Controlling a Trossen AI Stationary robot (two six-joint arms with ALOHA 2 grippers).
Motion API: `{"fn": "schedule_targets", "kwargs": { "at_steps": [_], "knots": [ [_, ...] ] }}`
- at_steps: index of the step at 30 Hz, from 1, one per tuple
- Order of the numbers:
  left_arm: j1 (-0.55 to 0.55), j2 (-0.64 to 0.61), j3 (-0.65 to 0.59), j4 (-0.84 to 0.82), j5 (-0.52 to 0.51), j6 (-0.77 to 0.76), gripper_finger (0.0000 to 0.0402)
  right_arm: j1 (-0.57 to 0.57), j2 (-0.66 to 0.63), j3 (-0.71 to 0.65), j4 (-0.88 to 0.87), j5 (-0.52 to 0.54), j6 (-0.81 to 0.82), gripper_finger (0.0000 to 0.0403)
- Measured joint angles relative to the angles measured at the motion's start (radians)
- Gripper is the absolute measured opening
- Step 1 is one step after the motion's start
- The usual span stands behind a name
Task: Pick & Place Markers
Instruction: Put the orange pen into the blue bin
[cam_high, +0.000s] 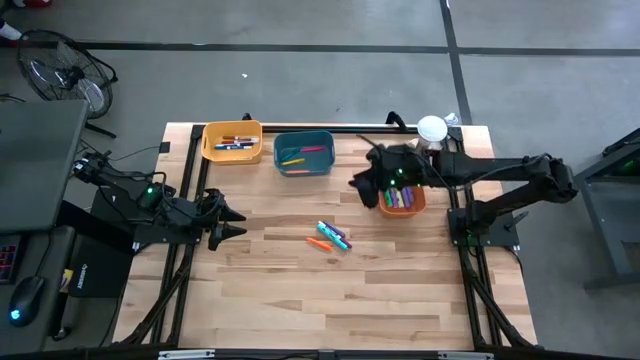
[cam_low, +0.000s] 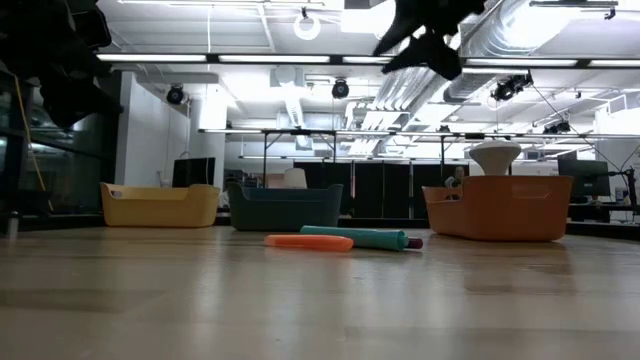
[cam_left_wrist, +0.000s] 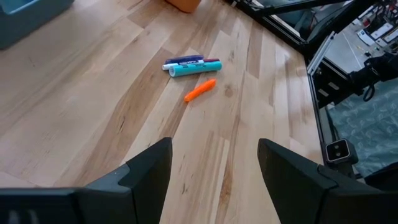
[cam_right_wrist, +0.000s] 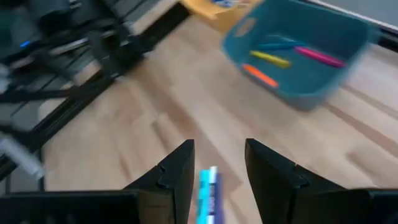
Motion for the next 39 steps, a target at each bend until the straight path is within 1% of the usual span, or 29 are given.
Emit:
{"fn": "schedule_targets", "kwargs": {
  "at_steps": [4, 7, 9, 16, 21, 24, 32, 35, 39],
  "knots": [
    [0.0, 0.0, 0.0, 0.0, 0.0, 0.005, 0.0232, 0.076, 0.022, 0.0, 0.056, 0.038, -0.01, 0.013],
    [0.0, 0.0, 0.0, 0.0, 0.0, 0.007, 0.0232, 0.128, 0.061, 0.0, 0.09, 0.086, -0.018, 0.013],
    [0.0, 0.0, 0.0, 0.0, 0.0, 0.007, 0.0232, 0.16, 0.098, 0.0, 0.116, 0.098, -0.031, 0.013],
    [0.0, 0.0, 0.0, 0.0, 0.001, 0.007, 0.0232, 0.244, 0.27, -0.001, 0.245, 0.066, -0.042, 0.013],
    [0.0, 0.0, 0.0, 0.0, 0.001, 0.007, 0.0232, 0.274, 0.386, -0.001, 0.35, 0.011, -0.042, 0.013],
    [0.0, 0.0, 0.0, 0.0, 0.002, 0.007, 0.0232, 0.289, 0.444, 0.0, 0.402, 0.002, -0.042, 0.013],
    [0.0, 0.0, 0.0, 0.0, 0.004, 0.008, 0.0232, 0.312, 0.57, 0.084, 0.382, 0.007, -0.082, 0.013],
    [0.0, 0.0, 0.0, 0.0, 0.004, 0.02, 0.0232, 0.312, 0.614, 0.132, 0.301, 0.012, -0.103, 0.013],
    [0.0, 0.0, 0.0, 0.0, 0.003, 0.022, 0.0232, 0.311, 0.672, 0.229, 0.14, 0.045, -0.104, 0.013]
  ]
}}
